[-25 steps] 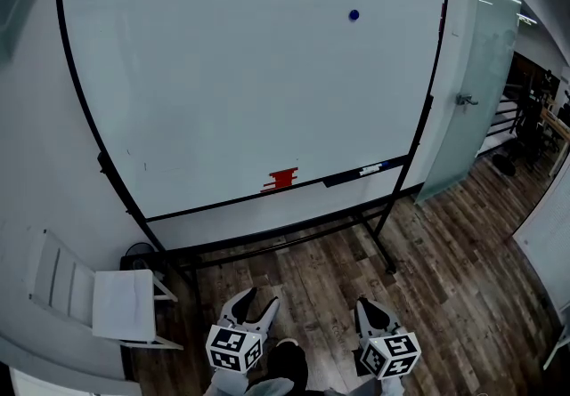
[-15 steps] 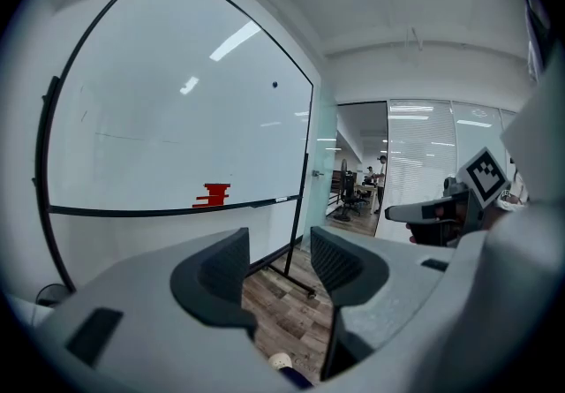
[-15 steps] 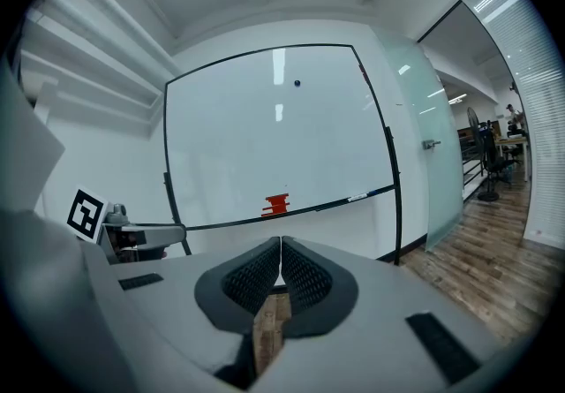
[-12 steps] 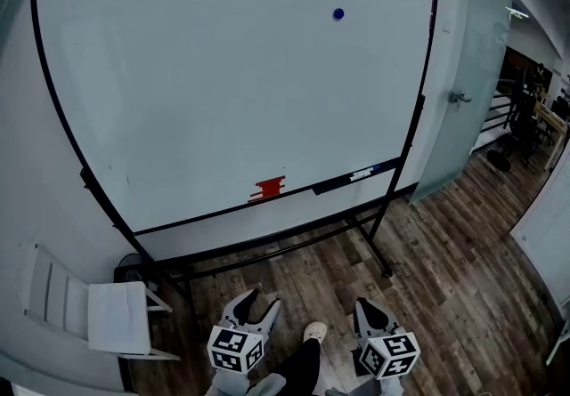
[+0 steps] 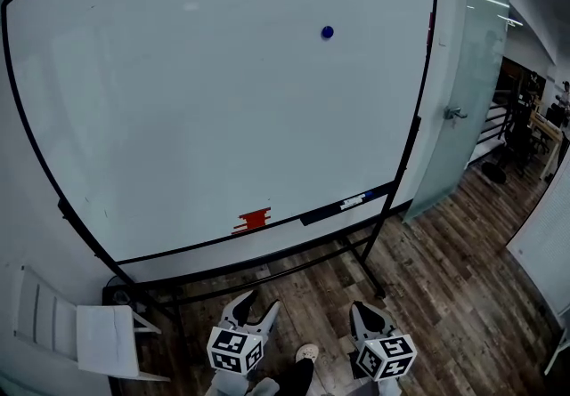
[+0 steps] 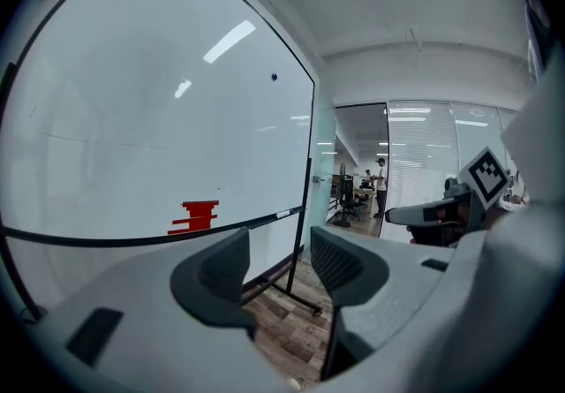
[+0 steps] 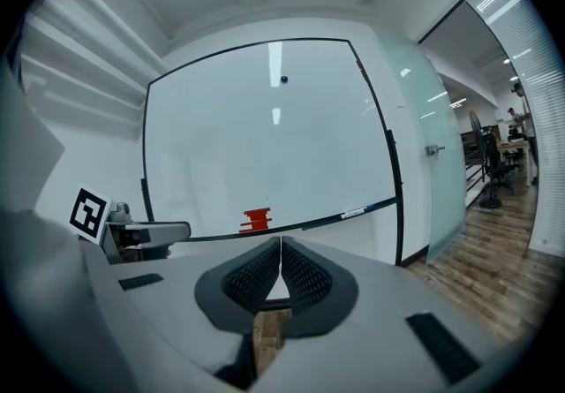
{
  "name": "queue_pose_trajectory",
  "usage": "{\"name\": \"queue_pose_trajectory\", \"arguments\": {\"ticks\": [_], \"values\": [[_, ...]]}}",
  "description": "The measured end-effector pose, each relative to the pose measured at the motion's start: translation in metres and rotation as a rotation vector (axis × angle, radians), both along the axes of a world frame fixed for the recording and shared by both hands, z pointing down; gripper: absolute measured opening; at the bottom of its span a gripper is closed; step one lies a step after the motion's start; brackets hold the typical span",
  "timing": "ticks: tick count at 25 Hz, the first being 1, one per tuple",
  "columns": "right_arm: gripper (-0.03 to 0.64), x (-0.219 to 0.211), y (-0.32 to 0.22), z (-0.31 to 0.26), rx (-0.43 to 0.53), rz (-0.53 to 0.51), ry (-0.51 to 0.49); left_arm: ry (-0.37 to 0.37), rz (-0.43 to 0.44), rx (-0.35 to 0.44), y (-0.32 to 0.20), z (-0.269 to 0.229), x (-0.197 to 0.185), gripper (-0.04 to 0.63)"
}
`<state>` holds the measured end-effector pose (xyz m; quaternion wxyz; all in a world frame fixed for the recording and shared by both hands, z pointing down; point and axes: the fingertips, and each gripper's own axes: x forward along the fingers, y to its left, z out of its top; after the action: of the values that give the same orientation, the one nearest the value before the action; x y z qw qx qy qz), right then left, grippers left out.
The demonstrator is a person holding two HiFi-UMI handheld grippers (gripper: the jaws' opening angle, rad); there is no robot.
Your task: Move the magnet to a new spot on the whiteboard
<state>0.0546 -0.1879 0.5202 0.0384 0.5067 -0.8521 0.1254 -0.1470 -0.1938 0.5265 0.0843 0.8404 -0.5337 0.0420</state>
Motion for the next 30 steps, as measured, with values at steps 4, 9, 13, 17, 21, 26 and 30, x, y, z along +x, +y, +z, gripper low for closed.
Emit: {"name": "queue_pose_trajectory", "arguments": {"ticks": [4,9,13,17,21,26,30], "values": [[0.028,-0.001,-0.036,-0.011,0.015,-0.014,0.010,-0.007,0.002,0.013,-0.038,-0.010,0.003,0.213],[0.028,0.001,-0.081,-0.024,0.028,-0.022,0.016,-0.004,-0.005,0.034,-0.084,-0.025,0.003,0.213],[0.029,0.001,-0.110,-0.030,0.037,-0.026,0.013,-0.007,-0.006,0.045,-0.113,-0.032,0.004,0.213],[0.028,0.000,-0.135,-0.030,0.029,-0.038,0.020,-0.003,-0.015,0.042,-0.139,-0.034,0.004,0.213],[0.028,0.000,-0.157,-0.031,0.024,-0.045,0.023,0.000,-0.020,0.040,-0.159,-0.035,0.005,0.213],[0.028,0.000,-0.187,-0.033,0.026,-0.065,0.028,0.004,-0.038,0.037,-0.186,-0.034,0.006,0.213],[0.028,0.001,-0.214,-0.035,0.034,-0.076,0.021,0.002,-0.044,0.046,-0.206,-0.034,0.010,0.213]]}}
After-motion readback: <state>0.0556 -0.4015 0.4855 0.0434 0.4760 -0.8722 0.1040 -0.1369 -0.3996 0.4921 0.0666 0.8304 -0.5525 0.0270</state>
